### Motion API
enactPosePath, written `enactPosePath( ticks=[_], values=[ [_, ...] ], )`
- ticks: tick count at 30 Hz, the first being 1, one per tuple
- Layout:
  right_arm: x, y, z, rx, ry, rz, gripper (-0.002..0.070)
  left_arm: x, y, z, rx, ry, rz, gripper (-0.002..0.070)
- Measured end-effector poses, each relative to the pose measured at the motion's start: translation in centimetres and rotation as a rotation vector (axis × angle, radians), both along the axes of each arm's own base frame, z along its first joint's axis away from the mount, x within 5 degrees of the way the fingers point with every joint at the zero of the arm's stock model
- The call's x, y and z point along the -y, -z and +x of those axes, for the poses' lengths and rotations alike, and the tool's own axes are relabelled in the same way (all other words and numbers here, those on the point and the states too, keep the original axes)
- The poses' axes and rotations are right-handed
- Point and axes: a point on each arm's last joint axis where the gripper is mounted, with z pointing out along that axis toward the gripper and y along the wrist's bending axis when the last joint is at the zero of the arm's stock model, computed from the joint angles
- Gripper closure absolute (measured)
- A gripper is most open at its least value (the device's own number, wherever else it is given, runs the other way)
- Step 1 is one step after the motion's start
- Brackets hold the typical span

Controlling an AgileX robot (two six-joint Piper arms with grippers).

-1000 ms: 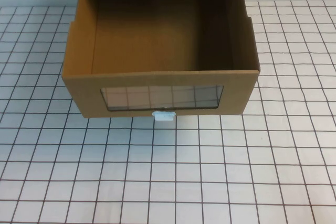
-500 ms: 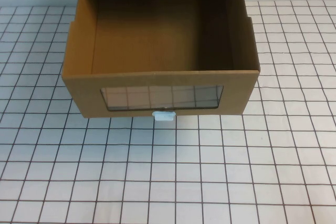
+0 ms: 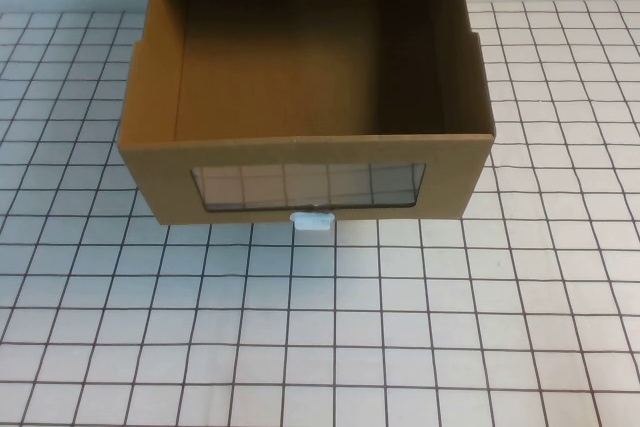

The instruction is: Close the shoe box

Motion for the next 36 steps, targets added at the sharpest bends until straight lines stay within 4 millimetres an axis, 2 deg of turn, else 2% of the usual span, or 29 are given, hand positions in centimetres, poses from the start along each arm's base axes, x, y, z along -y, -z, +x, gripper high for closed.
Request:
enactPosePath(
  ticks=[12,19,27,36],
  values=[
    [0.6,-2.9,-0.3,0.326,0.067,0.011,0.0689,0.1,-2.4,0.1,0.260,0.007,-0.016,0.0680],
    [1.0,-4.7,-1.0,0.539,0.111,0.018,0.0690,0.1,-4.7,-0.5,0.525,0.014,-0.035,0.0680],
    [1.5,-7.0,-2.8,0.851,0.175,0.024,0.0690,0.1,-7.5,-2.1,0.878,0.025,-0.060,0.0680],
    [1.6,-7.2,-3.2,0.900,0.185,0.027,0.0689,0.1,-7.6,-2.3,0.904,0.027,-0.063,0.0680]
  ],
)
